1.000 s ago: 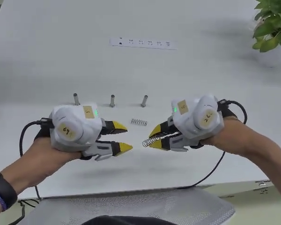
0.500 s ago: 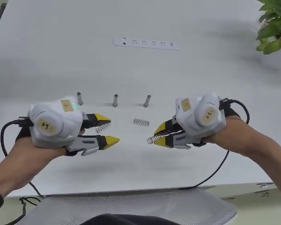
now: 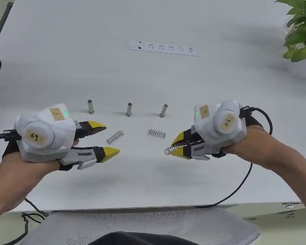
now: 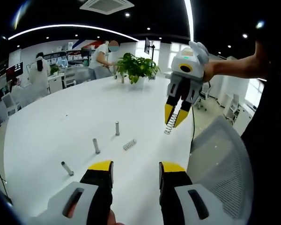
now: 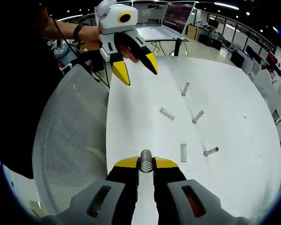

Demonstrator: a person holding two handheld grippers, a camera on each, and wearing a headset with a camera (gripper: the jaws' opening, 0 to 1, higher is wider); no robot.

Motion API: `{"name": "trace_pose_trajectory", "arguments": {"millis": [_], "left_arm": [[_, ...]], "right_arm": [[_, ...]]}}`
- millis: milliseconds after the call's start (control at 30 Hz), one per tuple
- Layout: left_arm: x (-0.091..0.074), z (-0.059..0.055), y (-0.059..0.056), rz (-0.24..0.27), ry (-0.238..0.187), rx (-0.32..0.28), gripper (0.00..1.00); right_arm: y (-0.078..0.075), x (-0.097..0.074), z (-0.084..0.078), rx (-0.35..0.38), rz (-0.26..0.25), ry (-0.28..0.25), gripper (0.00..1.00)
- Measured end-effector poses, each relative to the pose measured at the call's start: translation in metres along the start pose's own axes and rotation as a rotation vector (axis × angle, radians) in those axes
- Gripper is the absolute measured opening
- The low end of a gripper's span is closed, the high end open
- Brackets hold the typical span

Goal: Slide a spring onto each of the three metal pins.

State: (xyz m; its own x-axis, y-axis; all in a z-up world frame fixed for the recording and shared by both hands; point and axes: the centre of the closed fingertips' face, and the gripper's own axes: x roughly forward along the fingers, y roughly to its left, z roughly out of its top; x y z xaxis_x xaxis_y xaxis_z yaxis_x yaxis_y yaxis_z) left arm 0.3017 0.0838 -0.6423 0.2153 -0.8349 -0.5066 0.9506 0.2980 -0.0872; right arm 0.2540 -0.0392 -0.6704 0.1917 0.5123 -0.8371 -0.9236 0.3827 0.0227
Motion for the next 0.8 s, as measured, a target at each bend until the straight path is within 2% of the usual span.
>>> {"name": "trace_pose_trajectory", "arguments": {"millis": [233,367,800], "left_arm": [[-0.010,-0.006,0.009,0.034,0.003,-0.023,0.37],[-0.016,-0.013,0.014,0.059,0.011,-0.037,0.39],[-0.039,-0.028,0.030,0.132,0.012,-0.094,0.49]], "right_arm": [[-0.008,0.000,0.001,0.002,-0.006,0.006,0.09],[-0.011,0.002,0.001,-0.004,-0.001,0.019,0.09],[-0.023,0.007,0.013,-0.015,0.001,0.023,0.09]]}}
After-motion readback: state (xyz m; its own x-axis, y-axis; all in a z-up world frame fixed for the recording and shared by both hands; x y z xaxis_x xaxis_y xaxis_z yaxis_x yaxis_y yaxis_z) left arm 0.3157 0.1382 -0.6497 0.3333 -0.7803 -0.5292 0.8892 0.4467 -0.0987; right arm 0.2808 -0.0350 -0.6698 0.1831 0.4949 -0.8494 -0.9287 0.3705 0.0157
